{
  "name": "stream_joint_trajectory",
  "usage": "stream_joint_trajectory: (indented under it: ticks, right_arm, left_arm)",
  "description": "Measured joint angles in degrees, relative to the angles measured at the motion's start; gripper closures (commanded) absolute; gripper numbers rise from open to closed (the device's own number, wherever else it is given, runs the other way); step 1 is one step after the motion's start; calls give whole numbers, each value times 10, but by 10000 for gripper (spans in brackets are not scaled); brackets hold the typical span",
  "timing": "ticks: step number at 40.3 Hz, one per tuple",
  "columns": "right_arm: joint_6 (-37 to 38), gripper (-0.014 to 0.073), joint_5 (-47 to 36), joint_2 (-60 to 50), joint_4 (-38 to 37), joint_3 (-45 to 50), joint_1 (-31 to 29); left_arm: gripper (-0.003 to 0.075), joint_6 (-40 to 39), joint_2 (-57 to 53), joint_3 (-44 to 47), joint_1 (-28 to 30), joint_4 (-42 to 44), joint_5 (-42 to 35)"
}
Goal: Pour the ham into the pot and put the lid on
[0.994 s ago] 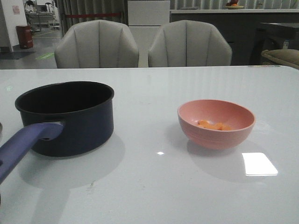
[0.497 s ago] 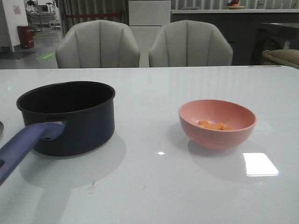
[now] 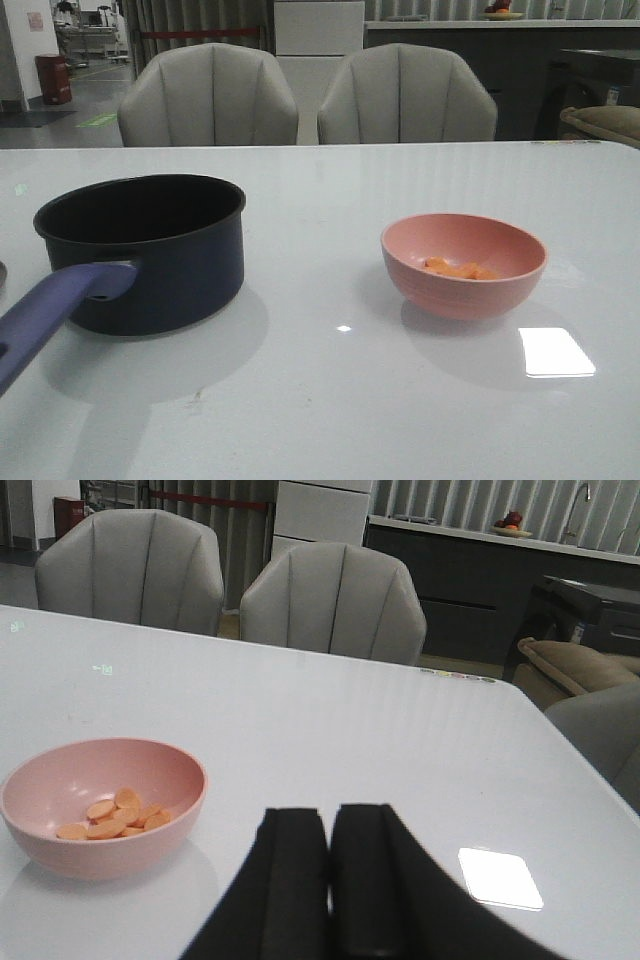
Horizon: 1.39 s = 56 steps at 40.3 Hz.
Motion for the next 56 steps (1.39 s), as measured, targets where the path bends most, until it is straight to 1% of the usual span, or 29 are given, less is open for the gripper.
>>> stream_joint_trajectory:
  ticks: [5,8,12,17,22,27,32,36,38,43,45,49,53,56]
  right_arm:
    - [0,433,0,0,0,0,0]
    - [0,433,0,0,0,0,0]
    - [0,433,0,0,0,0,0]
    - [0,433,0,0,0,0,0]
    - [0,433,0,0,0,0,0]
    - [0,433,0,0,0,0,0]
    - [0,433,0,0,0,0,0]
    - [0,433,-7,0,0,0,0]
    - [3,433,-25,0,0,0,0]
    - [39,433,-60,0,19,-1,0]
    - [54,433,-47,0,30,-14,0]
    - [66,433,11,19,36,-68,0]
    - [71,433,84,67,39,-129,0]
    - [72,433,122,101,39,-158,0]
  left_arm:
    - [64,0,-106,67,-22,-21,-65]
    - [64,0,-172,105,-47,-24,-104]
    - [64,0,-251,148,-81,-26,-137]
    - [64,0,-338,196,-117,-25,-157]
    - [64,0,-418,250,-138,-18,-175]
    - [64,0,-504,312,-149,-5,-185]
    - [64,0,-577,354,-150,-2,-187]
    - [64,0,-614,370,-150,-2,-186]
    - [64,0,-624,375,-150,-2,-186]
    - [64,0,-624,380,-150,-1,-182]
    - [64,0,-624,380,-150,-1,-182]
    - [64,1,-624,381,-150,-1,-182]
    - [64,1,-624,381,-150,-1,-182]
    - [64,1,-624,381,-150,-1,-182]
